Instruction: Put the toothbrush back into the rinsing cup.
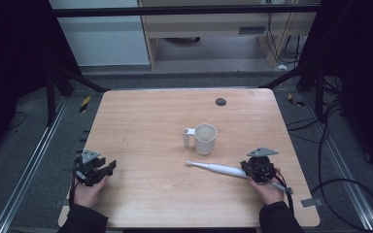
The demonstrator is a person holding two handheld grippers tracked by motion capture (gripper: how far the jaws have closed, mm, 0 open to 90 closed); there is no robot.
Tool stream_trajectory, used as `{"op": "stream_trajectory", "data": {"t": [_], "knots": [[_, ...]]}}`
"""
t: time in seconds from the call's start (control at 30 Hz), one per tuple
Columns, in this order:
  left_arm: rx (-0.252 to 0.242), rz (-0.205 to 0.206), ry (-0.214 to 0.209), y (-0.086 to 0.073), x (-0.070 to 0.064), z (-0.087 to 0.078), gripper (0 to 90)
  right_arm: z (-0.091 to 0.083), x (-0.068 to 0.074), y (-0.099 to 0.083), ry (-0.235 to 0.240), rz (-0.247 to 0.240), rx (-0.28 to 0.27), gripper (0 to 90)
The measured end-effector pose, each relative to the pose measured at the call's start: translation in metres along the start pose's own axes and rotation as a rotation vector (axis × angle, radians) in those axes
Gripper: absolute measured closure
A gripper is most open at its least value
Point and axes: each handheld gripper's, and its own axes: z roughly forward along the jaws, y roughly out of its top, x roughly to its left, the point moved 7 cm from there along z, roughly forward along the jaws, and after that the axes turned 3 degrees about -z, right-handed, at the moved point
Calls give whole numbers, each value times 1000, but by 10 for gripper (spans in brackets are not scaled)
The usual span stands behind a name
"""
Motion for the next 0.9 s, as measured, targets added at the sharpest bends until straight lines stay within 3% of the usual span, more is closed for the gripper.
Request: {"op": "stream_trajectory", "data": {"t": [0.7,0.9], "knots": [[1,0,1,0,0,0,515,-8,11,-10,32,4,16,844],[4,1,1,0,0,0,515,-8,15,-8,44,0,20,800]]}}
